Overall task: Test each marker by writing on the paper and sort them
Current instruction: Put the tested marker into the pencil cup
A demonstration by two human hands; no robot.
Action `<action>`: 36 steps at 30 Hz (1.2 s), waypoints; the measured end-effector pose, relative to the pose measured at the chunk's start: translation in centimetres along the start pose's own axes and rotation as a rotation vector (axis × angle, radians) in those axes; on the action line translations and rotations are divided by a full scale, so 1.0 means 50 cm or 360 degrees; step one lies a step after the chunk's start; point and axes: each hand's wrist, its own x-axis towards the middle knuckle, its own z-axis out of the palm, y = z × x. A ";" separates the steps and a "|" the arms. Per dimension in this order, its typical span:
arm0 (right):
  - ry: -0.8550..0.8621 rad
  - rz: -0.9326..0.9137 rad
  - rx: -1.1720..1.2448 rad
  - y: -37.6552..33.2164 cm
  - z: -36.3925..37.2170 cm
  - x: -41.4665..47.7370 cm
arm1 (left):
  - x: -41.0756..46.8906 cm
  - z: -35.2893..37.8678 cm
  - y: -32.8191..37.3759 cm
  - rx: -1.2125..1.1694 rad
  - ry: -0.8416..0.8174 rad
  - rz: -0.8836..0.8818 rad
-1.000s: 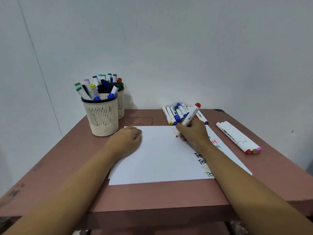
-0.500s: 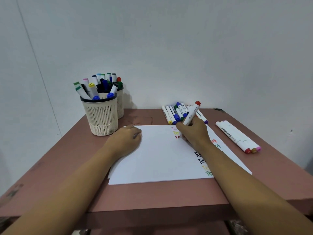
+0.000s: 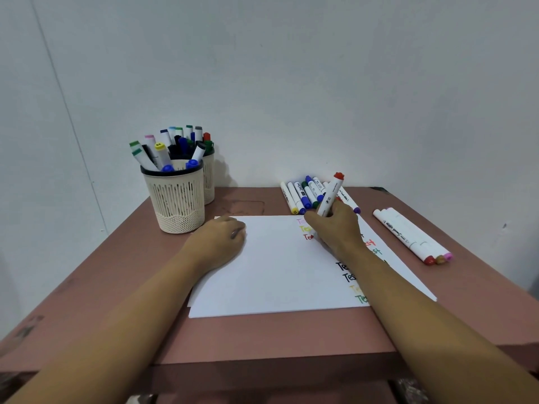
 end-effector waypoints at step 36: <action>0.0099 0.0065 0.0025 0.019 0.001 0.017 | -0.001 -0.004 0.002 -0.0010 0.0007 0.0013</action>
